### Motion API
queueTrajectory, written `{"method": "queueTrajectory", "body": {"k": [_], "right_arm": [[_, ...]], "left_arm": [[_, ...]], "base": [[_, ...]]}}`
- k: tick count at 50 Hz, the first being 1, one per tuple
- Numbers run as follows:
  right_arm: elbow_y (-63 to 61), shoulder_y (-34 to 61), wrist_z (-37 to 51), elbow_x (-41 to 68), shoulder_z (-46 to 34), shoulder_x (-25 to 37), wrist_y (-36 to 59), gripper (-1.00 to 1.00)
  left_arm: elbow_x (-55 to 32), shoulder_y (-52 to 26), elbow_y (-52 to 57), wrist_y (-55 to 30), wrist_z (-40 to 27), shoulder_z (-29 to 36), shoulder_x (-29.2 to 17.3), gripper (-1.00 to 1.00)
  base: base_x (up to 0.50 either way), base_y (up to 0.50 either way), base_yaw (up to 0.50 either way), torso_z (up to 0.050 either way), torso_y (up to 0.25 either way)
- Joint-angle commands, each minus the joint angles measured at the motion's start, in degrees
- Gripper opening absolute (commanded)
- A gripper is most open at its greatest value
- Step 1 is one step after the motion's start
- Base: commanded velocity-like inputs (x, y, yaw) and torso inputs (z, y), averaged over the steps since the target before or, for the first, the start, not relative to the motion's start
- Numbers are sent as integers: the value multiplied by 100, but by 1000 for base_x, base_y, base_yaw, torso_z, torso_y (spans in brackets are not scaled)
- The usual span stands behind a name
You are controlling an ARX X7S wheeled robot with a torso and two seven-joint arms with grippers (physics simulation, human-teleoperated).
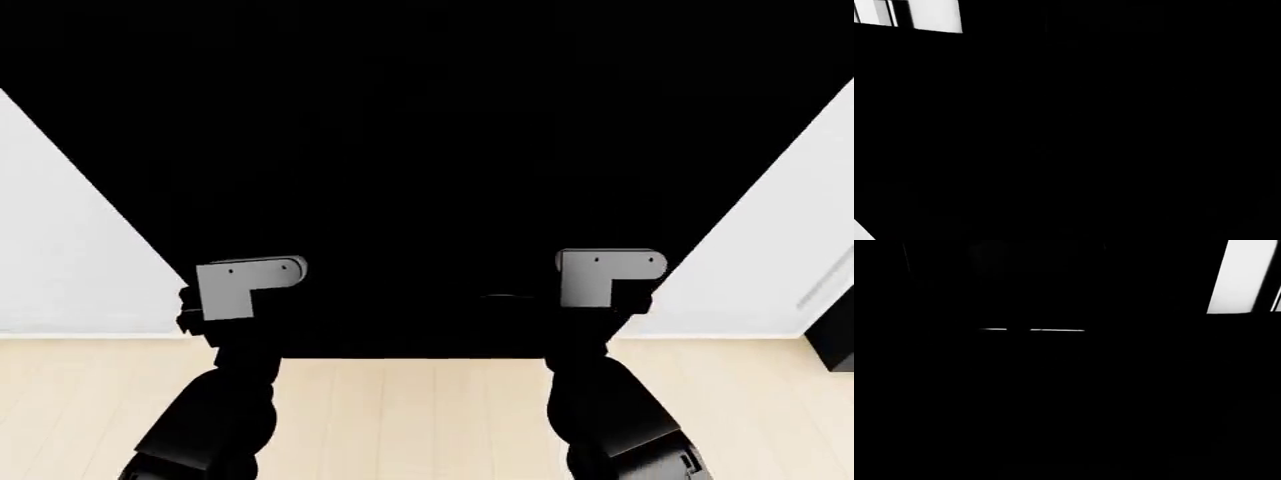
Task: Close the dishwasher door
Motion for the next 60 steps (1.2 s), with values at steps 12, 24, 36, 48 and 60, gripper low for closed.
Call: {"method": "queueTrajectory", "body": {"k": [12, 24, 36, 48, 60], "right_arm": [[1403, 874, -187, -284, 140, -191, -236, 100], [2764, 1599, -334, -387, 98, -479, -622, 100], [4807, 2367, -641, -495, 95, -781, -1602, 100], [4457, 2131, -533, -457, 48, -679, -1453, 100], [2593, 1449, -189, -279, 22, -305, -495, 100]], "left_arm": [[59, -448, -944, 6, -87, 43, 276, 100], [223, -1067, -2073, 226, -111, 32, 466, 100], [392, -1622, -3278, 778, 143, 149, 719, 100], [293, -1391, -2796, 592, 109, 192, 628, 100], [223, -944, -1482, 58, -157, 286, 325, 100]], "base": [[0, 0, 0, 0, 0], [0, 0, 0, 0, 0], [0, 0, 0, 0, 0], [2, 0, 0, 0, -4], [7, 0, 1, -1, -3]]}}
